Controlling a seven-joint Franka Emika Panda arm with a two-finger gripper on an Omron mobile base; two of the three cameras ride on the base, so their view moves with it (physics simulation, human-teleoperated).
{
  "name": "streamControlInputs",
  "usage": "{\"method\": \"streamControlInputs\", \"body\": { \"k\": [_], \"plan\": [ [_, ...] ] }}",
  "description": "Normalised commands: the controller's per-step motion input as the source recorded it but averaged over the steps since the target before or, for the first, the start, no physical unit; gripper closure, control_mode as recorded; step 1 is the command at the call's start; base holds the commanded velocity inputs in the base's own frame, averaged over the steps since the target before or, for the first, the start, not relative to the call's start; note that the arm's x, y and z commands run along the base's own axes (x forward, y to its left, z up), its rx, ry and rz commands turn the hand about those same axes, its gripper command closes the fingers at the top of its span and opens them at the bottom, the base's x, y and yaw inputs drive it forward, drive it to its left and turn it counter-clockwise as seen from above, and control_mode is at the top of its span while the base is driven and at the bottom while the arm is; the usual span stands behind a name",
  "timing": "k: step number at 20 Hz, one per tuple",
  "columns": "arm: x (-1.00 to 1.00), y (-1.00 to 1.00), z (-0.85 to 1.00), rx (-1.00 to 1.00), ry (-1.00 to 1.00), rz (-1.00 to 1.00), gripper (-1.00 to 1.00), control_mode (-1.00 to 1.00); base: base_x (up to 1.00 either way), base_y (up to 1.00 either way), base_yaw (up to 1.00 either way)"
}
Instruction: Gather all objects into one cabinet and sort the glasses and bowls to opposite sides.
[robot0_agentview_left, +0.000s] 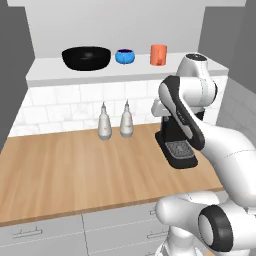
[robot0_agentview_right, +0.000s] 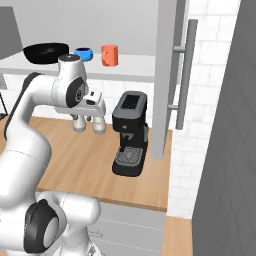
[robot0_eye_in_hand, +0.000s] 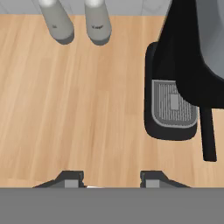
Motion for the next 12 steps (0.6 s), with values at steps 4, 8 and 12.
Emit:
{"method": "streamControlInputs", "body": {
  "k": [4, 8, 12],
  "plan": [
    [0.0, 0.0, 0.0, 0.0, 0.0, 0.0, -1.0, 1.0, 0.0, 0.0, 0.0],
    [0.0, 0.0, 0.0, 0.0, 0.0, 0.0, -1.0, 1.0, -0.22, 0.0, 0.0],
    [0.0, 0.0, 0.0, 0.0, 0.0, 0.0, -1.0, 1.0, -0.49, 0.0, 0.0]
  ]
}}
